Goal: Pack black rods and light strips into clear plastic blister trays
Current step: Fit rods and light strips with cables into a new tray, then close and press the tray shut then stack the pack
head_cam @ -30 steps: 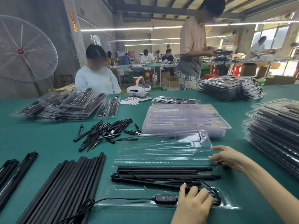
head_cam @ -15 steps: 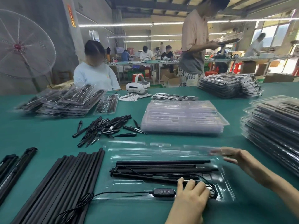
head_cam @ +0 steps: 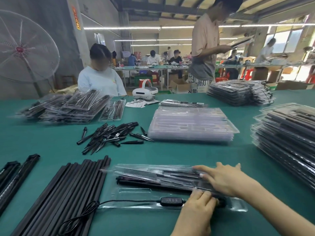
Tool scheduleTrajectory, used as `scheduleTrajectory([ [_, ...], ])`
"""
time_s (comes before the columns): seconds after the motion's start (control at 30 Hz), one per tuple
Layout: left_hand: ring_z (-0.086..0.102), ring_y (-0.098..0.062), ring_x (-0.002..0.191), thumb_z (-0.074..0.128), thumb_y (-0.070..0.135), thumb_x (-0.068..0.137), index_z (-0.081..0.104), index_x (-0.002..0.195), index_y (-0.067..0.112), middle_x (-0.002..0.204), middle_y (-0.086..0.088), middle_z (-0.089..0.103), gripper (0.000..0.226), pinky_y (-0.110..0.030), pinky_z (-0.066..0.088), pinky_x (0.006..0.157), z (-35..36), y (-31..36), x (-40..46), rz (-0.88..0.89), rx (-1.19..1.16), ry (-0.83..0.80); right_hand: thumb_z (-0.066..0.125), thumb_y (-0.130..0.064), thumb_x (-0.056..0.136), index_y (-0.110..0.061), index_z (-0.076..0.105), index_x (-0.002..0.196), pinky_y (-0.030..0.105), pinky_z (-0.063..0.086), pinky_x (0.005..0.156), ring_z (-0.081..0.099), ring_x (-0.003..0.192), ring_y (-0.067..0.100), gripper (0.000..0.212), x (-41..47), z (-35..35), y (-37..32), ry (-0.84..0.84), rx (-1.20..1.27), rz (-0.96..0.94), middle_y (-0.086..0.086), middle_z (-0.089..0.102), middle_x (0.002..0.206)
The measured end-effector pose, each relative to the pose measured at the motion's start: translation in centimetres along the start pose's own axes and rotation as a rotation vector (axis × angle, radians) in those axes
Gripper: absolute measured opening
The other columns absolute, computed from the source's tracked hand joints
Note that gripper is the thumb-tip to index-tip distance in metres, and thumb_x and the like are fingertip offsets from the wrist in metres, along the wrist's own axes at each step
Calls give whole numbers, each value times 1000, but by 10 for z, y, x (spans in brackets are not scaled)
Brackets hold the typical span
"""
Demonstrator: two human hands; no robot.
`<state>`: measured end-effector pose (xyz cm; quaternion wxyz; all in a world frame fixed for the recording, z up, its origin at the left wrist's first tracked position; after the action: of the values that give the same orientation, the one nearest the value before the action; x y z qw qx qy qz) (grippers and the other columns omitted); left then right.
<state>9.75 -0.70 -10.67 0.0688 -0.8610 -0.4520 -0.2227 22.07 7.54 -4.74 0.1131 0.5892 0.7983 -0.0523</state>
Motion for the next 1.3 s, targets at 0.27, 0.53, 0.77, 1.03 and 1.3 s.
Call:
scheduleTrajectory([
  [0.27,60,12,102,58,79,60,71,96,50,104,28,68,48,-7,43,87,-48,9,-11,-157,-77,-207,12,-48,101,-62,-4,141,59,25,111,14,145,34,45,-2,38,1,59,-37,8,-4,-1,161],
  [0.53,43,-3,129,41,41,96,58,125,36,131,15,58,34,-29,23,115,-96,-76,-15,-461,-76,199,8,-46,101,-59,-22,137,52,29,111,7,145,35,49,-4,48,0,151,-34,-4,-3,-5,161],
  [0.77,-16,-16,146,13,56,99,-1,146,52,160,11,-8,49,-56,-15,114,-45,-163,-56,-790,55,-313,5,-47,99,-57,-39,120,49,25,113,8,145,34,50,-4,53,-2,241,16,-2,-5,-6,161],
  [1.03,-11,-14,147,15,54,99,6,148,49,160,10,-4,50,-51,-13,115,-36,-165,-59,-792,81,-257,11,-38,101,-47,-3,146,61,5,113,-19,145,14,49,4,57,-8,233,-68,31,-10,-6,160],
  [1.3,-15,-20,147,8,51,100,-5,150,41,160,5,-10,52,-52,-12,115,-39,-166,-58,-750,140,-349,-8,-73,74,-69,-27,125,62,-7,111,-24,143,10,55,13,49,-48,173,157,-109,-11,-22,157],
])
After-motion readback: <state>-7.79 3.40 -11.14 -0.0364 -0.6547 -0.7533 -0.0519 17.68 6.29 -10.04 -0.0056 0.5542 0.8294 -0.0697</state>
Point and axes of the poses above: each hand's wrist, its own x-axis towards the middle knuckle, its own z-axis out of the palm, y = z × x, the point moved 1 cm from there along x, towards the middle knuckle
